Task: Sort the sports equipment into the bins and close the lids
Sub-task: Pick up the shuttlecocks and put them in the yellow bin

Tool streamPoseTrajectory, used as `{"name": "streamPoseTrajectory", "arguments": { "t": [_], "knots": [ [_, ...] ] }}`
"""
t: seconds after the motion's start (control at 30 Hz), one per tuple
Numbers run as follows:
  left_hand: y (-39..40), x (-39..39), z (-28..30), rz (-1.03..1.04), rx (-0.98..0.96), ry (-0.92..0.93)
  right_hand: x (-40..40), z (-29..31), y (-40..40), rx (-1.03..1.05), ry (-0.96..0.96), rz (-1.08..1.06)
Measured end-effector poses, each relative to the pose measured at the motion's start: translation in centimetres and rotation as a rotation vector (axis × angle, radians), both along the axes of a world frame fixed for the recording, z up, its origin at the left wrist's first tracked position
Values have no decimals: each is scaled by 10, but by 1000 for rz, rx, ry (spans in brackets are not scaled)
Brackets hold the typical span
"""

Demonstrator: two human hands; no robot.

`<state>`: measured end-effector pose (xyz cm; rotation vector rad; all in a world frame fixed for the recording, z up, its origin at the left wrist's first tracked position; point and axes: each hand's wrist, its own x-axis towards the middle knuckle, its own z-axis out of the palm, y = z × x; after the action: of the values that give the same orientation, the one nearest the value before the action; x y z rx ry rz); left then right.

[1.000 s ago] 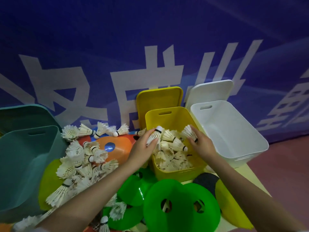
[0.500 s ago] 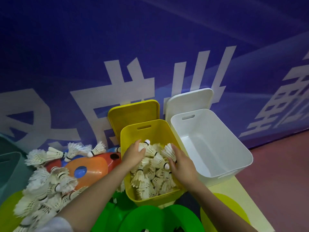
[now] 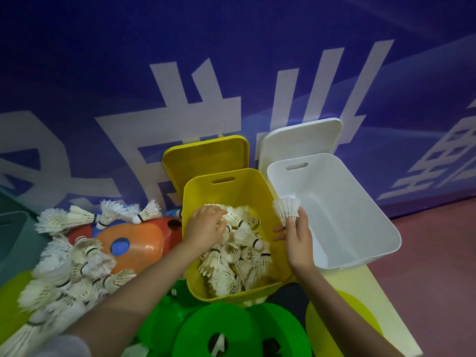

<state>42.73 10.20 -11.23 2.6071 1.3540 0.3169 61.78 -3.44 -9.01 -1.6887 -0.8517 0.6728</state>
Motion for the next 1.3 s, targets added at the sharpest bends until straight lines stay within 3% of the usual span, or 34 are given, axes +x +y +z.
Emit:
{"name": "streamPoseTrajectory", "arguments": {
  "t": [0.07,0.13,0.23,0.37,0.57,0.83,1.0,1.03,1.1,1.17,1.3],
  "knots": [
    [-6,-9,9,49,112,-121,-2,2,3,-41,-71,58],
    [-9,-21,11,151,97,-139,-5,8,8,-42,-218,160],
    [-11,-44,3,337,-39,-217,-8,13,33,-91,-418,293],
    [-16,-48,2,458,-312,-496,-15,3,81,-313,-604,370],
    [-19,-43,1,542,-379,-674,-11,-27,127,-584,-837,368],
    [-19,-47,0,559,-381,-718,-20,-57,134,-628,-672,288],
    [-21,-47,-1,553,-416,-780,-24,-55,137,-609,-459,251],
    [-21,-48,-1,549,-420,-786,-25,-56,138,-685,-479,324],
    [-21,-50,-1,538,-432,-795,-24,-65,136,-719,-722,497],
    [-20,-52,-1,518,-441,-779,-28,-53,130,-675,-631,465],
    [-19,-58,8,417,-571,-832,-37,-29,107,-475,-709,375]
  ]
}}
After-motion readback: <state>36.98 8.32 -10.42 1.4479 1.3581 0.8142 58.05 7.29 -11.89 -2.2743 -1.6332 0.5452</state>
